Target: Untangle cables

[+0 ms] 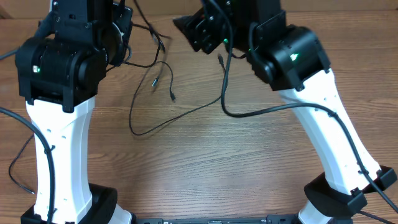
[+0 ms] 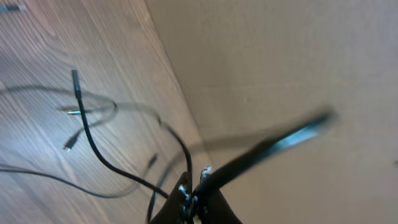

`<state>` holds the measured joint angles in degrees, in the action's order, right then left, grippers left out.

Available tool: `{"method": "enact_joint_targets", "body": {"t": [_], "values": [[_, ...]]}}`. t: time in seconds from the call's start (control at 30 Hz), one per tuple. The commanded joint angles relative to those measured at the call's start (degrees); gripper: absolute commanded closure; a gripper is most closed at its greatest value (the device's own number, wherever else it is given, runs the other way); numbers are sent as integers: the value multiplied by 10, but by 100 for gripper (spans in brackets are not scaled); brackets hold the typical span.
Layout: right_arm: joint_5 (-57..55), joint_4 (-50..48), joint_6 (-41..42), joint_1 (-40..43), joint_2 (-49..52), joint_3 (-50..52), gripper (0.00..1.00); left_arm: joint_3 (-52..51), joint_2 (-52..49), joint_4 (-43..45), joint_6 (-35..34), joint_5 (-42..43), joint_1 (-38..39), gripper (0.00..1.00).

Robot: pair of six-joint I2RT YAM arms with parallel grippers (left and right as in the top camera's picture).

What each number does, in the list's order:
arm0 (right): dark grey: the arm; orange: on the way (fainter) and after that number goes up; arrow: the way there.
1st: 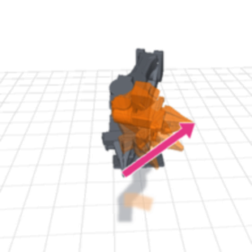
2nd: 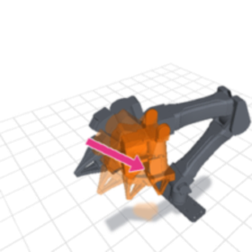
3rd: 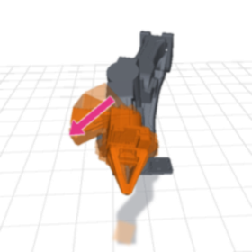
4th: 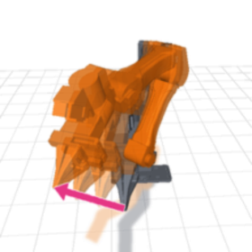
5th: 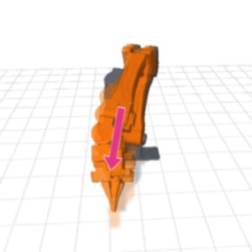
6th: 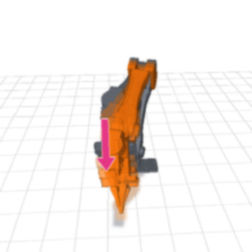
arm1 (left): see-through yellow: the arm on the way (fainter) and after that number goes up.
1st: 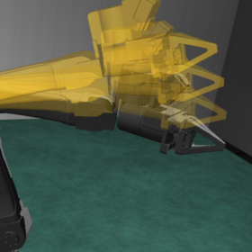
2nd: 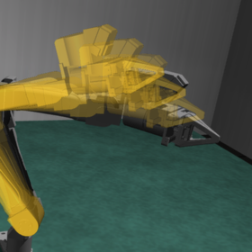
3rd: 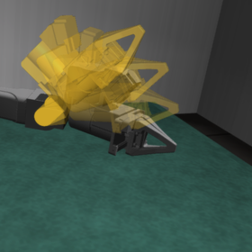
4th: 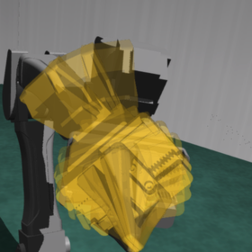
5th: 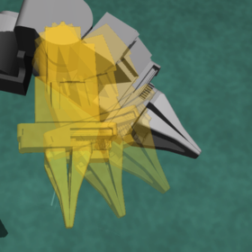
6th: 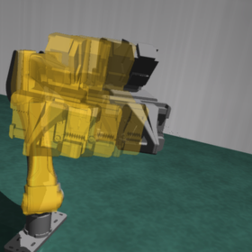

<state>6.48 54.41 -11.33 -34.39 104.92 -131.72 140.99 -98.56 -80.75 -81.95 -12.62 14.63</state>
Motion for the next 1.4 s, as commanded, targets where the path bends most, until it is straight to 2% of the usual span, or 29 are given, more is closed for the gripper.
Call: {"method": "enact_joint_targets", "body": {"t": [0.0,0.17,0.53,0.83,1.03,1.23,1.33,1.37], "values": [[-20,-3,16,-23,10,-5,29,6,-7,8,-92,13,3,95],[-20,-9,1,-32,23,15,29,6,-7,12,-148,37,1,95],[-27,-18,-42,-31,26,69,33,6,-7,26,-149,68,-13,96],[-39,-12,-57,-31,26,71,32,6,-7,50,-149,163,-42,95],[-39,-12,-60,-31,26,110,32,6,-1,159,-147,278,-66,95],[-39,-9,-61,-22,26,142,36,6,6,282,-150,344,-90,96],[-41,0,-61,-15,26,143,37,6,7,319,-247,443,-120,95],[-41,3,-61,-13,26,143,38,6,7,324,-246,452,-131,96]]}}
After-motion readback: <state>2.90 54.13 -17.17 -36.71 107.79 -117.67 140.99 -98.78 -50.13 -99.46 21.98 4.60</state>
